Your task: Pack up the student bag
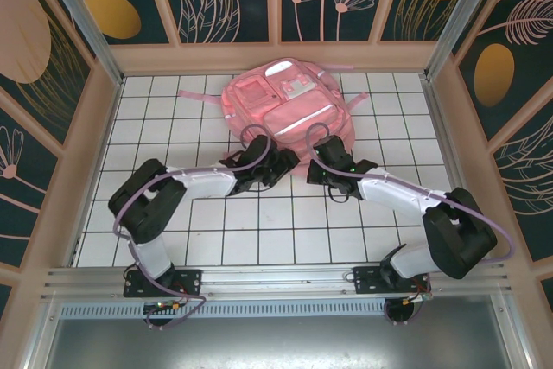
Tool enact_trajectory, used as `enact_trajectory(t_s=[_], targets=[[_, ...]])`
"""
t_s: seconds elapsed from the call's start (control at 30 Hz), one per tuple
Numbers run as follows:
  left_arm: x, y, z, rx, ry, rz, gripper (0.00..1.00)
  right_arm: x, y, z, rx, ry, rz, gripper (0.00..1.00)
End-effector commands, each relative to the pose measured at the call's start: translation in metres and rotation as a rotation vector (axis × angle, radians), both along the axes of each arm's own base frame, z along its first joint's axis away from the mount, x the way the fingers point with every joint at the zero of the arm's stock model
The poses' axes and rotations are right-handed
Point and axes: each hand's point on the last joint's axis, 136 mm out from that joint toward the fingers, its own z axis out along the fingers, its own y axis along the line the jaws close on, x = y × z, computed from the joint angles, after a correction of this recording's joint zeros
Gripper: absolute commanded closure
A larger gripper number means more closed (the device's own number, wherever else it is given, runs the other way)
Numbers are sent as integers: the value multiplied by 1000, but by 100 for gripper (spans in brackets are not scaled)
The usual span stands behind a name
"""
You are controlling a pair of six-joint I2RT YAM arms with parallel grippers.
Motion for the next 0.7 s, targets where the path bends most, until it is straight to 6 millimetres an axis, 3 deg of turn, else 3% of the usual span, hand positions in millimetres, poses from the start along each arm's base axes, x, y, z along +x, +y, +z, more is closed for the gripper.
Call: enact_trajectory(t_s=[0.0,0.03,0.13,0.23,0.43,0.67], targets=[[5,-10,-11,-30,26,41,39,-2,11,16,68,-36,47,100],[12,-16,-4,-46,13,45,42,-2,12,17,75,-37,45,100],[17,-9,-8,9,6,73,63,-3,11,15,82,-30,37,100],[21,10,-12,120,18,111,100,-3,6,14,72,-28,16,100],[22,76,-16,232,58,221,100,-4,-2,11,44,-26,-14,100],[20,171,-16,320,64,325,100,-1,-3,2,32,-2,-42,100]])
